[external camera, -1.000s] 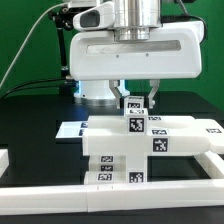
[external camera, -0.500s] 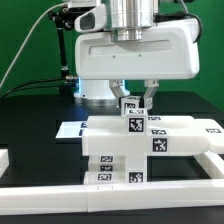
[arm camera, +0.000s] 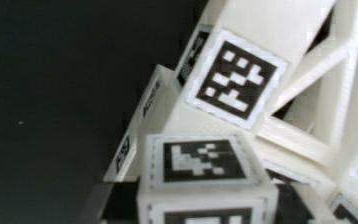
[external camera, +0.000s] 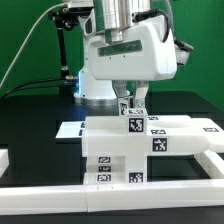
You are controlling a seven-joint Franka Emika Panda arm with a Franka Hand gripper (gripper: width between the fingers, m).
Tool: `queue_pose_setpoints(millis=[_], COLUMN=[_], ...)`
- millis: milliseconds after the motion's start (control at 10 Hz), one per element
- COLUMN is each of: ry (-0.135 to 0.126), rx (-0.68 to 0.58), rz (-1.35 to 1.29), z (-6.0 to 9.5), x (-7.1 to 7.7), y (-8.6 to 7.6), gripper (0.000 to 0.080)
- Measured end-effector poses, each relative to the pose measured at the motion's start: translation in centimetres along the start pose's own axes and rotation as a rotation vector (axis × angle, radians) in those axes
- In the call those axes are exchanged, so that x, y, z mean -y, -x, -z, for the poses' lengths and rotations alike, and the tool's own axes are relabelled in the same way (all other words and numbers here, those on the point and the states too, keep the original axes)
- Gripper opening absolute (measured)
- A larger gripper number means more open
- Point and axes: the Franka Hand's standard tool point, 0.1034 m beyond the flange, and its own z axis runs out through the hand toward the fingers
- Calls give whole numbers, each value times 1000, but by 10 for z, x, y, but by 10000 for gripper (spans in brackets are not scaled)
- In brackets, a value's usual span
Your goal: Assemble chair
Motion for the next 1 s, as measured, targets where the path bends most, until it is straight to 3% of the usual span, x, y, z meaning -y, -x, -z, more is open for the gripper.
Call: queue_pose_setpoints(millis=[100,200,300,500,700,1000], ry=[0,2,7,13,8,20], rx=[0,-2,-9,-6,-20,-24], rz=[14,43,216,520,634,872], z=[0,0,0,-2,-1,-2], x=[0,1,3,4,2,1], y=[0,1,5,9,8,5], gripper=[529,529,612,643,648,649])
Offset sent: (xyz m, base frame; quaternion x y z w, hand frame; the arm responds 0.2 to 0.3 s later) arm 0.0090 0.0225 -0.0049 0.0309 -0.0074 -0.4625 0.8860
